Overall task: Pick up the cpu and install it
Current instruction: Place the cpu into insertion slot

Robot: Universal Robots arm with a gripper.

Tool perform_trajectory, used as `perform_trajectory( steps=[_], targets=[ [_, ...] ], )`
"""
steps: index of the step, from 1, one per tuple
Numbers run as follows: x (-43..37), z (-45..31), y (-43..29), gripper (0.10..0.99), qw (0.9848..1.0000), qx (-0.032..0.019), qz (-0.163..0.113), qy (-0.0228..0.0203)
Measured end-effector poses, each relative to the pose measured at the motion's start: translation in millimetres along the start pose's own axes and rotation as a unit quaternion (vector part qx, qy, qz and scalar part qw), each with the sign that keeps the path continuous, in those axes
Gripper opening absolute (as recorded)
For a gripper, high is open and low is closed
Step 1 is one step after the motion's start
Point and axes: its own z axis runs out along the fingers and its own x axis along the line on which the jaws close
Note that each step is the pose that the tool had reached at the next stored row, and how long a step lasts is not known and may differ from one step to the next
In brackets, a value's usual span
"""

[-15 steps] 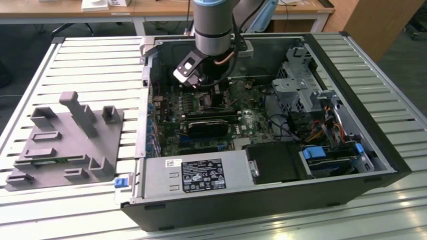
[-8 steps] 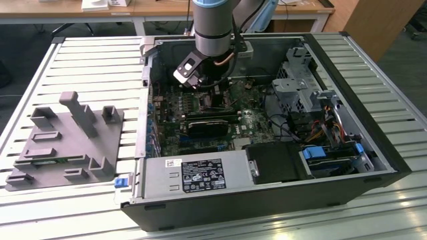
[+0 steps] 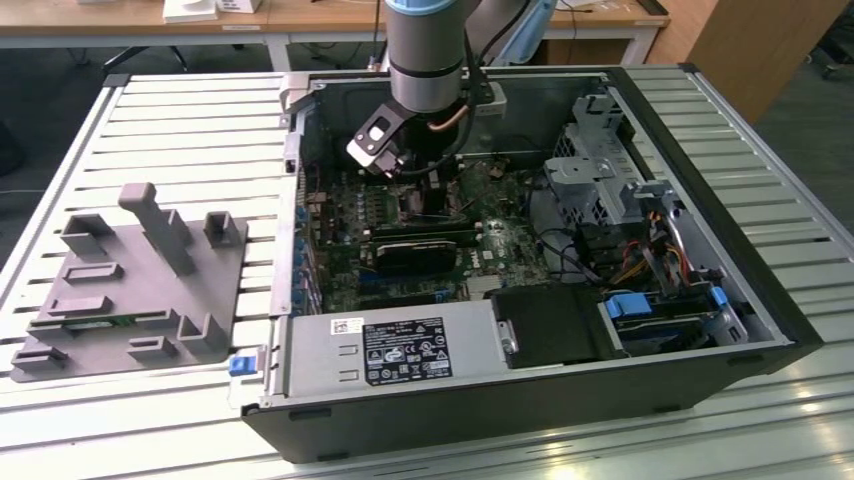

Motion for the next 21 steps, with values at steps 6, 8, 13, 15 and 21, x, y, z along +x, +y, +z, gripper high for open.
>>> perform_trajectory(
  steps=[6,8,13,15,21],
  targets=[
    [0.3,0.4,0.1,0.612,1.0,-0.0001,0.0,0.0007],
    [0.8,0.5,0.0,0.612,1.0,0.0,-0.003,0.001],
    [0.9,0.6,0.0,0.612,1.0,0.0001,-0.006,0.0011],
    [0.8,0.4,-0.1,0.6,1.0,0.0002,-0.006,0.0008],
    [0.1,0.2,-0.1,0.541,1.0,0.0,-0.01,0.0015]
  ],
)
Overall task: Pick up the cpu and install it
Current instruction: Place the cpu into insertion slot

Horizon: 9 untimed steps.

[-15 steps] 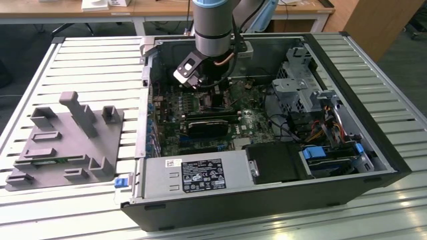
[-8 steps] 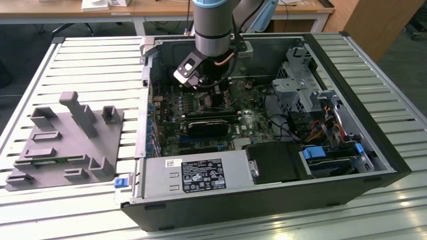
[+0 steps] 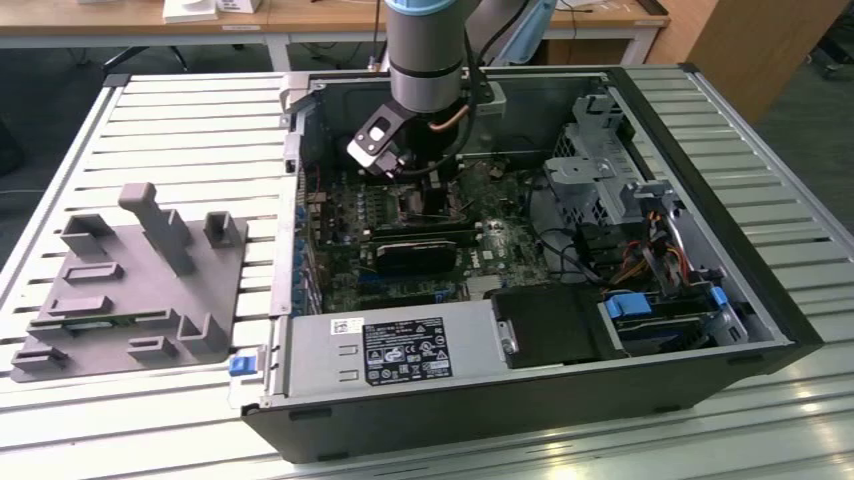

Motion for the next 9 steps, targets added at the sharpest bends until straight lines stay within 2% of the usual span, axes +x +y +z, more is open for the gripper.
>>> perform_trajectory(
  steps=[9],
  targets=[
    [-0.4,-2.1,-0.2,0.541,1.0,0.0001,-0.009,0.0001]
  ],
)
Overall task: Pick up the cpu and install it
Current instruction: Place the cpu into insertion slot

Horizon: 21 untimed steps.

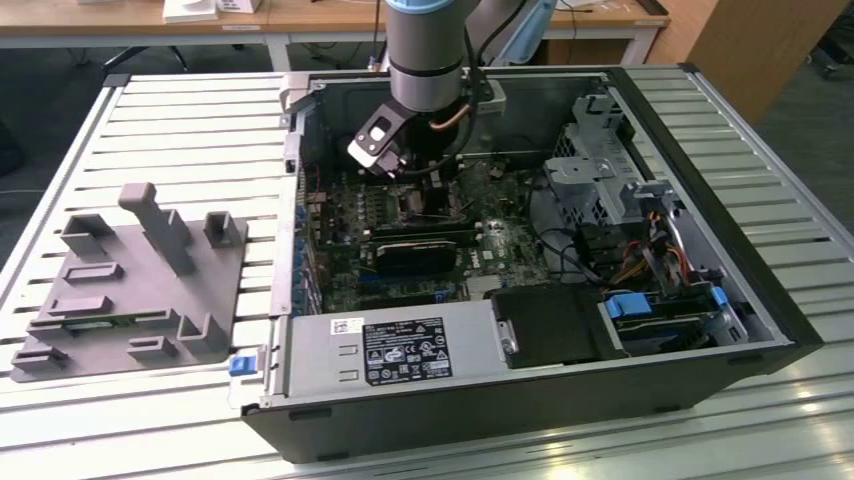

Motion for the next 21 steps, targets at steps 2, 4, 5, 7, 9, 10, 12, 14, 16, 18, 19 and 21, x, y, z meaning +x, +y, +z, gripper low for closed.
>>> perform_trajectory(
  steps=[2,4,5,7,9,10,12,14,16,18,19,21],
  targets=[
    [0.0,0.0,0.0,0.541,1.0,0.0,0.0,0.0],
    [0.0,0.1,0.0,0.541,1.0,0.0001,0.0,-0.0002],
    [0.0,0.4,0.0,0.541,1.0,0.0,0.0,0.0],
    [0.0,1.2,-0.1,0.541,1.0,0.0,0.0,0.0],
    [-0.1,1.7,-0.2,0.541,1.0,0.0002,0.0,-0.0002],
    [-0.1,1.8,-0.2,0.541,1.0,0.0002,0.0,-0.0003],
    [0.0,1.9,-0.1,0.541,1.0,0.0002,0.0,-0.0003],
    [-0.1,2.0,-0.1,0.541,1.0,0.0001,-0.001,-0.0006],
    [0.0,2.1,-0.1,0.557,1.0,0.0,-0.001,-0.0006],
    [0.0,2.2,-0.1,0.616,1.0,0.0001,-0.001,-0.0007],
    [0.0,2.3,-0.1,0.616,1.0,0.0001,-0.001,-0.0007],
    [0.0,2.4,-0.2,0.616,1.0,0.0001,0.0,-0.0007]
  ],
)
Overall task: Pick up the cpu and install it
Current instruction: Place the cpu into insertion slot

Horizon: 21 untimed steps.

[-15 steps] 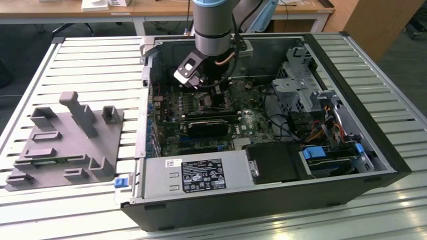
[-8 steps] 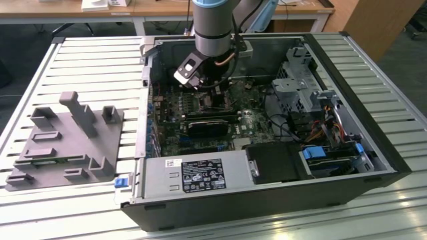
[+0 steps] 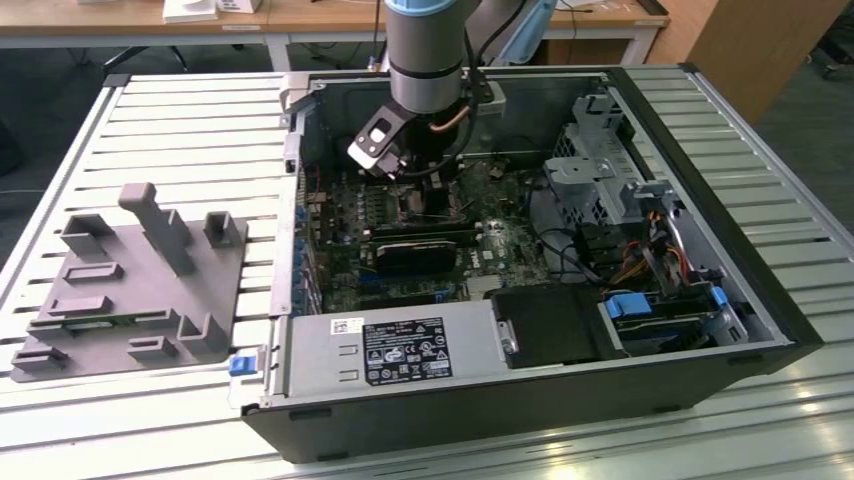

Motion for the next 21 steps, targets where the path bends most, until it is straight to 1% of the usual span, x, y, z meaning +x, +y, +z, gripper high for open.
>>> perform_trajectory(
  steps=[4,11,12,14,15,17,18,20,21],
  targets=[
    [0.0,-0.5,0.3,0.616,1.0,0.0,0.0,0.0],
    [0.0,-9.4,0.9,0.616,1.0,0.0001,0.0,0.0],
    [0.0,-10.4,0.9,0.6,1.0,0.0001,0.0,0.0],
    [0.0,-11.6,1.3,0.478,1.0,0.0001,-0.001,0.0001],
    [0.0,-12.2,1.4,0.478,1.0,0.0001,-0.001,0.0001],
    [0.0,-13.5,1.7,0.365,1.0,0.0001,-0.002,0.0002],
    [0.0,-14.3,1.9,0.365,1.0,0.0001,-0.002,0.0002],
    [0.0,-17.4,2.4,0.247,1.0,0.0004,-0.003,0.0002],
    [0.0,-19.3,2.6,0.247,1.0,0.0007,-0.003,0.0003]
  ],
)
